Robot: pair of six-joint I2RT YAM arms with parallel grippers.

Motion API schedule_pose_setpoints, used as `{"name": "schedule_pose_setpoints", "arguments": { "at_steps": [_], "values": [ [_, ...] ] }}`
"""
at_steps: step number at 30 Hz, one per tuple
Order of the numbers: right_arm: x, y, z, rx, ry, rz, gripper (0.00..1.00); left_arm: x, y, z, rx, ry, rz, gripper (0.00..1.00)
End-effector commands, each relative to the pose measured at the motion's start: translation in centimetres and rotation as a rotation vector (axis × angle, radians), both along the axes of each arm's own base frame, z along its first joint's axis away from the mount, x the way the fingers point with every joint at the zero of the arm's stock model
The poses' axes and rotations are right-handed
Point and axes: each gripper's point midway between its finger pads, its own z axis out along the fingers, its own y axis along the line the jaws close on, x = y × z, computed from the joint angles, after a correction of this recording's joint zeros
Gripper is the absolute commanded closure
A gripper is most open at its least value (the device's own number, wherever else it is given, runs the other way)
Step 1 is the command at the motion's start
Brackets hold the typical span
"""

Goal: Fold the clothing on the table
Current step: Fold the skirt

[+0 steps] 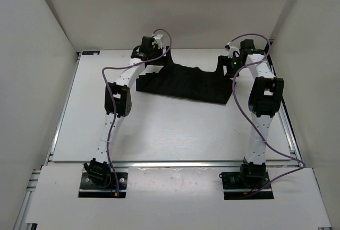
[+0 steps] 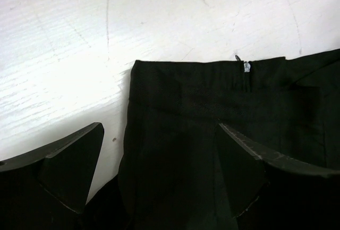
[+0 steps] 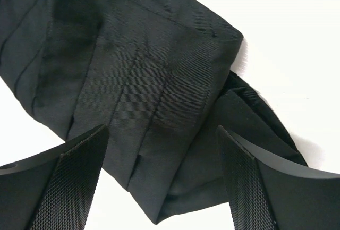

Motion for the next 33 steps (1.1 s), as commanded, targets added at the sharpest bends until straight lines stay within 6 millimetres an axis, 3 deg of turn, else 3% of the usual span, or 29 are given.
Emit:
{"name": "schedule_pose_setpoints", "arguments": {
  "at_steps": [1, 7, 16, 18, 21, 23, 25, 29, 33],
  "values": [
    [1.4, -0.3, 0.2, -0.032, -0.044, -0.005, 0.14, 0.6, -1.0, 2.1, -0.046, -0.057, -0.021, 0.05],
    [2.4, -1.4, 0.9, 0.005, -0.049, -0.067, 0.17, 1.1, -1.8, 1.5, -0.068, -0.073, -0.015, 0.13],
    [2.5, -5.0, 1.5, 0.044, -0.029, -0.158, 0.24, 1.0, -2.8, -0.7, -0.073, -0.040, 0.004, 0.21],
    [2.3, -5.9, 1.1, 0.047, -0.015, -0.178, 0.25, 1.1, -3.1, -0.9, -0.074, -0.046, 0.010, 0.26],
    [2.0, -6.3, 0.7, 0.052, 0.006, -0.197, 0.24, 1.6, -3.2, -0.5, -0.093, -0.057, 0.031, 0.50],
    [1.8, -5.8, 0.8, 0.075, 0.012, -0.180, 0.18, 1.7, -3.2, 0.0, -0.098, -0.065, 0.040, 0.67],
    [1.9, -4.9, 1.1, 0.102, 0.002, -0.153, 0.12, 2.2, -2.9, 0.7, -0.113, -0.082, 0.055, 0.77],
    [2.3, -2.9, 0.9, 0.132, 0.005, -0.116, 0.11, 2.1, -2.9, 2.1, -0.124, -0.097, 0.050, 0.88],
    [2.9, -1.8, 0.6, 0.144, 0.006, -0.101, 0.13, 1.8, -3.2, 2.2, -0.126, -0.091, 0.040, 0.89]
  ]
}}
